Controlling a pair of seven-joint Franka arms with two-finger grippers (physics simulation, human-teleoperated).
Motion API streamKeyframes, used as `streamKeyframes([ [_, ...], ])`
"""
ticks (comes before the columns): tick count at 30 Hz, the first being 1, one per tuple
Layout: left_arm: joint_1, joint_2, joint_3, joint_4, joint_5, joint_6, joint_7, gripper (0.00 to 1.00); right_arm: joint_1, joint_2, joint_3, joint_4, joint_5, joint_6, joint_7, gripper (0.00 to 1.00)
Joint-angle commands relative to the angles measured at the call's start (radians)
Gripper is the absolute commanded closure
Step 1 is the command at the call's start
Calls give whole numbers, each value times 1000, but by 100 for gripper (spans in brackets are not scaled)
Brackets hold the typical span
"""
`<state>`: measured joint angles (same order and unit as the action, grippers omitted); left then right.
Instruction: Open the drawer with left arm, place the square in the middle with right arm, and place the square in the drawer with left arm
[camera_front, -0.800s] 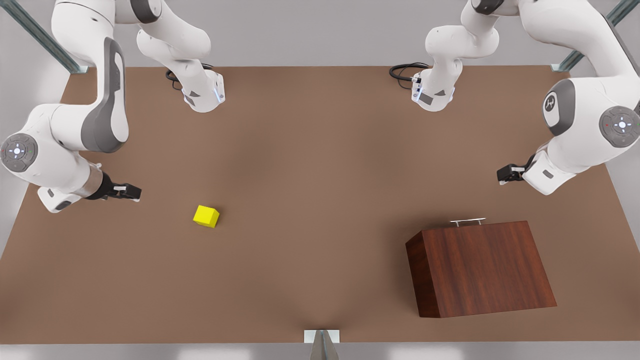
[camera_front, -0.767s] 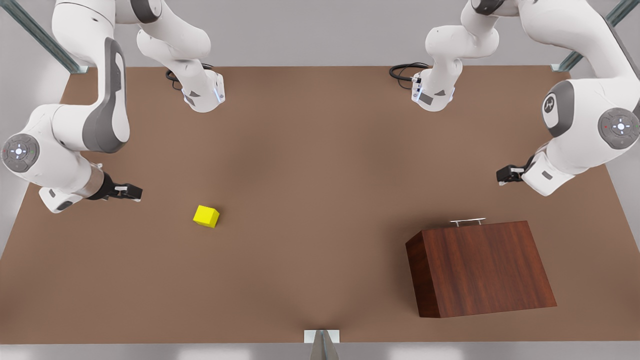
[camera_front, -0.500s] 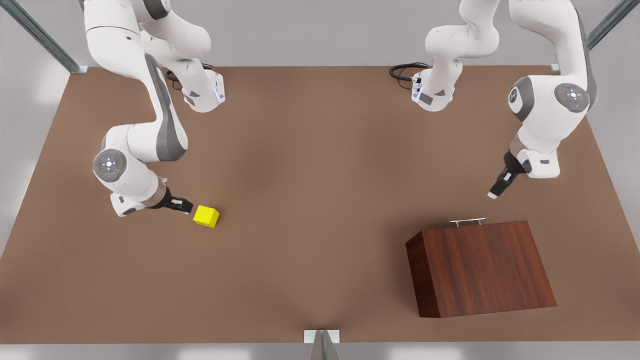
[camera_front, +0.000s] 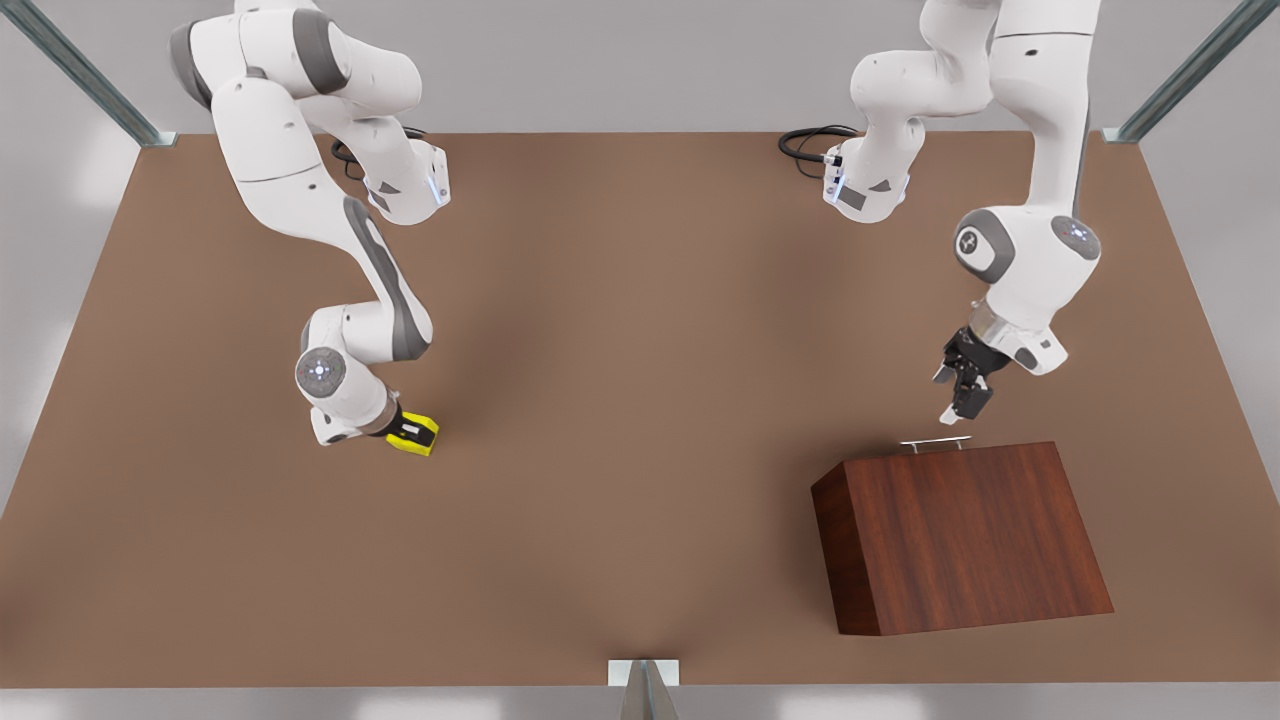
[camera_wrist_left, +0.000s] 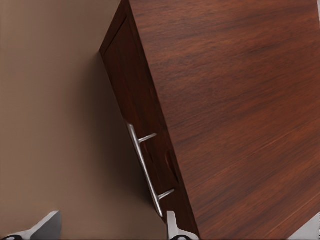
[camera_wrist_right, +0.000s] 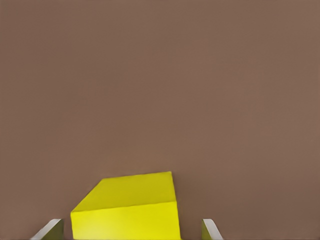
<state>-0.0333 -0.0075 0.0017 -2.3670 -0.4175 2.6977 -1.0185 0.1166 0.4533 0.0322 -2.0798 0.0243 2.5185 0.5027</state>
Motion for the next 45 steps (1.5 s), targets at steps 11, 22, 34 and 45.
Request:
streamKeyframes([
  [11, -13, 89, -3, 8, -267, 65, 0, 0, 11, 68, 0, -28, 31, 102, -61, 16],
  [22, -13, 175, -8, 42, -268, 109, 0, 0, 11, 54, 0, -22, 31, 108, -90, 33],
  [34, -13, 149, -8, 11, -276, 91, -6, 0, 46, -18, 118, 58, 32, -20, 181, 32],
  [45, -34, 61, -9, -90, -276, 73, -87, 0, 629, 272, 49, 471, 11, -21, 1090, 31],
])
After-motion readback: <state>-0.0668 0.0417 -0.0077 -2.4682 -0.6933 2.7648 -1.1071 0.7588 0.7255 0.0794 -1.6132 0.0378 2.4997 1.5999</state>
